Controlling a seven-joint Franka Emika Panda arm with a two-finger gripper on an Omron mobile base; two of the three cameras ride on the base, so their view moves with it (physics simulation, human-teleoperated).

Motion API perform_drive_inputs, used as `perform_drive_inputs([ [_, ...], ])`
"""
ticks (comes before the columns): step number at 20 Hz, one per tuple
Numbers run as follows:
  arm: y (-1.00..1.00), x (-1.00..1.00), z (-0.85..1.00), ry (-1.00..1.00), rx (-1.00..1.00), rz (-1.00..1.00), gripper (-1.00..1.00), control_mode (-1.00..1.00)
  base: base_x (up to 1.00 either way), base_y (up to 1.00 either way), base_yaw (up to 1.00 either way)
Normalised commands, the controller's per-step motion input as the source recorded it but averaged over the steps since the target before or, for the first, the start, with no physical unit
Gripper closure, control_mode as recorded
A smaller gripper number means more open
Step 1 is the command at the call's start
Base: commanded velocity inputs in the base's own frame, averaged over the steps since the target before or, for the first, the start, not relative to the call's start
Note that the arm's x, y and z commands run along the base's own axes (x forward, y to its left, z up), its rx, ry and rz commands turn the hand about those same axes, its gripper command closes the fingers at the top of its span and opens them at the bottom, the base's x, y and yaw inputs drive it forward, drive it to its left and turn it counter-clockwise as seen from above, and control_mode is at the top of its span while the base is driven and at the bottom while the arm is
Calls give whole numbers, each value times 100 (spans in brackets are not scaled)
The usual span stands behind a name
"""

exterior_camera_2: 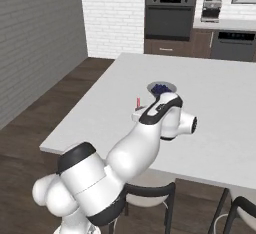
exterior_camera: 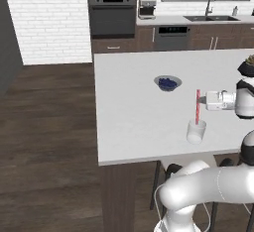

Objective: Take a straw from the drawer in front and place it inside the glass cup on the dining counter.

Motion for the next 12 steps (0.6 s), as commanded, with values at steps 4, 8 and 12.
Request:
perform_drive_inputs([
  [4,0,45,-23,0,0,0,100,-100,0,0,0],
  [8,-13,33,-28,0,0,0,100,-100,0,0,0],
  [12,-20,23,-27,0,0,0,100,-100,0,0,0],
])
